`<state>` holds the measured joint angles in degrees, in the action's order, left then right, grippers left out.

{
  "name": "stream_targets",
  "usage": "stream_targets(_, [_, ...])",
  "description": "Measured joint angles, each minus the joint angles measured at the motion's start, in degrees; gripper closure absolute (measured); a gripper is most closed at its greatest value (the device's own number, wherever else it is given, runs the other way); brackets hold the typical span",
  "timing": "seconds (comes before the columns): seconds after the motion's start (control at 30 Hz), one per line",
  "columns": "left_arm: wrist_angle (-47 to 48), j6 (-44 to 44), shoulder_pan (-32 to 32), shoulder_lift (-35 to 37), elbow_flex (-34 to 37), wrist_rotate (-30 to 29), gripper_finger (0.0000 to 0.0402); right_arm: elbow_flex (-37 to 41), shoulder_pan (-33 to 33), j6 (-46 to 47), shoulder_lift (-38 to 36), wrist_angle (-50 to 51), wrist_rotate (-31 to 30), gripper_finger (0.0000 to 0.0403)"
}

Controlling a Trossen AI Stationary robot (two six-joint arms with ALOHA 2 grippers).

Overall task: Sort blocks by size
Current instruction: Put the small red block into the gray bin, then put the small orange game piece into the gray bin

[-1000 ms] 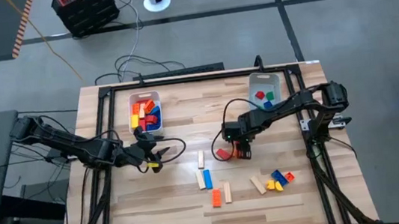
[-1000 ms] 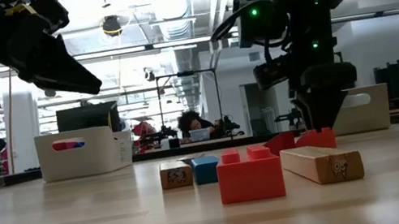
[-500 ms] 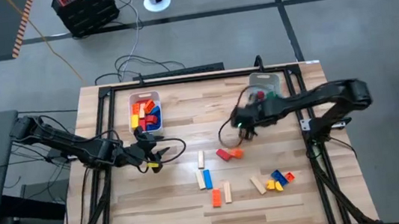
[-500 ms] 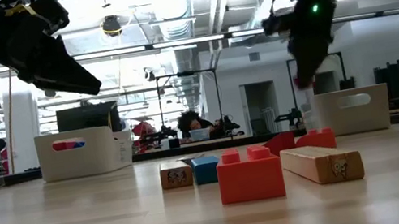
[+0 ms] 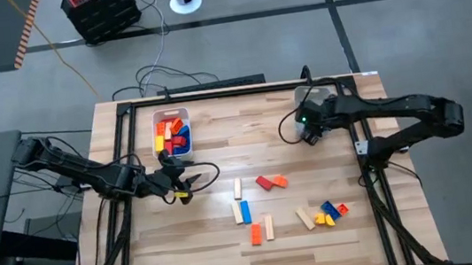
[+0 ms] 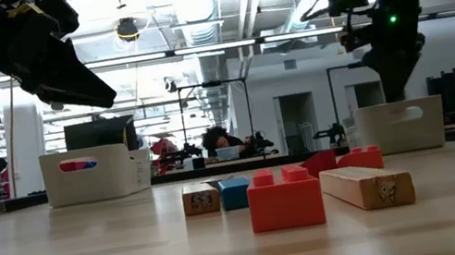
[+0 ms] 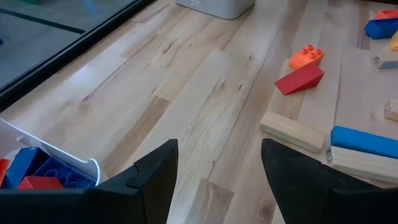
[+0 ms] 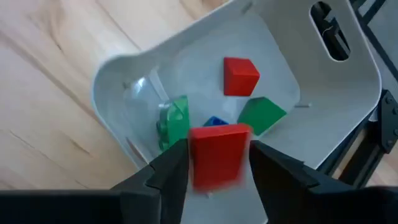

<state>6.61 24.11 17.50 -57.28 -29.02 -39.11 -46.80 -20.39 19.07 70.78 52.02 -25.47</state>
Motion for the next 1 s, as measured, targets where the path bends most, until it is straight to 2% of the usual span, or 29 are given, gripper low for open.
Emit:
stream_targets(0.23, [-4.41, -0.97, 0.0, -0.31, 0.0, -0.02, 0.0178, -1.79, 5.8, -2.7, -4.1, -2.55, 0.06, 0.0178])
stream_targets(0.43, [-13.15, -5.81, -0.03, -4.8, -0.09, -0.04, 0.0178, -1.34, 21.23, -0.52, -6.95, -13.61, 1.65, 0.0176])
stream_targets(0.57, [-17.29, -7.48, -0.65, -8.79, -0.09, -0.02, 0.0178, -0.14, 31.94, 3.77, -1.29, -20.63, 1.75, 0.0175])
stream_targets(0.7, [-21.28, -8.78, -0.72, -11.54, -0.09, -0.04, 0.0178, 0.13, 39.17, 7.13, 6.66, -25.46, 0.9, 0.0175])
stream_targets(0.9, [-23.76, -9.39, -0.7, -12.5, -0.09, -0.04, 0.0178, 0.17, 42.89, 10.86, 16.15, -29.23, -3.36, 0.0172])
stream_targets(1.0, [-23.75, -9.55, -0.7, -12.51, -0.09, -0.01, 0.0178, 2.4, 44.36, 12.36, 18.7, -35.85, -7.6, 0.0171])
